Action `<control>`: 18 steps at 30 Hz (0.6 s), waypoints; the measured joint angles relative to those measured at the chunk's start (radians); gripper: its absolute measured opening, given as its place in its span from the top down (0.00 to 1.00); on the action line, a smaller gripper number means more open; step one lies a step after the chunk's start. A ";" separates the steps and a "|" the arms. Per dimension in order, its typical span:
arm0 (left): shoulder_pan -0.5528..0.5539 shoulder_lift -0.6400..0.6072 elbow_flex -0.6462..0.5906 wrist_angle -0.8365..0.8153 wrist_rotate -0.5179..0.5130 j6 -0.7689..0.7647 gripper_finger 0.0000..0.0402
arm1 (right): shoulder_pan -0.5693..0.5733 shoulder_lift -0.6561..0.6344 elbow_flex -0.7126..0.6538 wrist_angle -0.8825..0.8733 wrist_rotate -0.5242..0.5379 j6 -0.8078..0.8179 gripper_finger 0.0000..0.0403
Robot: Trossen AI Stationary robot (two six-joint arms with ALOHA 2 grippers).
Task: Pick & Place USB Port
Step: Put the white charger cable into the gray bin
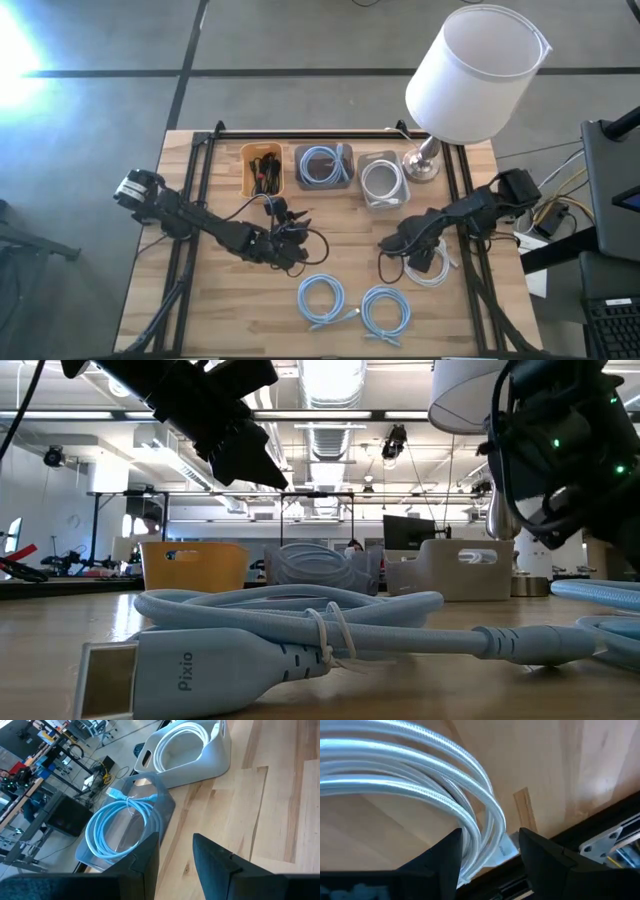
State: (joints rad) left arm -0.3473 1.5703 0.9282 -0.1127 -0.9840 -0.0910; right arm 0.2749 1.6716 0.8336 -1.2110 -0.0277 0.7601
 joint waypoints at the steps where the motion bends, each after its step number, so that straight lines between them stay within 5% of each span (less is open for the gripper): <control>1: 0.000 0.000 0.000 0.000 0.000 0.000 0.70 | 0.000 0.008 -0.005 0.007 0.000 -0.008 0.52; 8: 0.000 0.000 0.000 0.000 0.000 0.000 0.70 | -0.001 0.028 -0.039 0.104 -0.033 -0.082 0.58; 18: 0.000 0.000 0.000 -0.009 0.000 0.003 0.70 | 0.000 -0.029 -0.039 0.152 -0.046 -0.035 0.94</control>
State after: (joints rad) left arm -0.3470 1.5703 0.9283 -0.1217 -0.9844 -0.0875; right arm 0.2749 1.6430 0.7946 -1.0586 -0.0732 0.7246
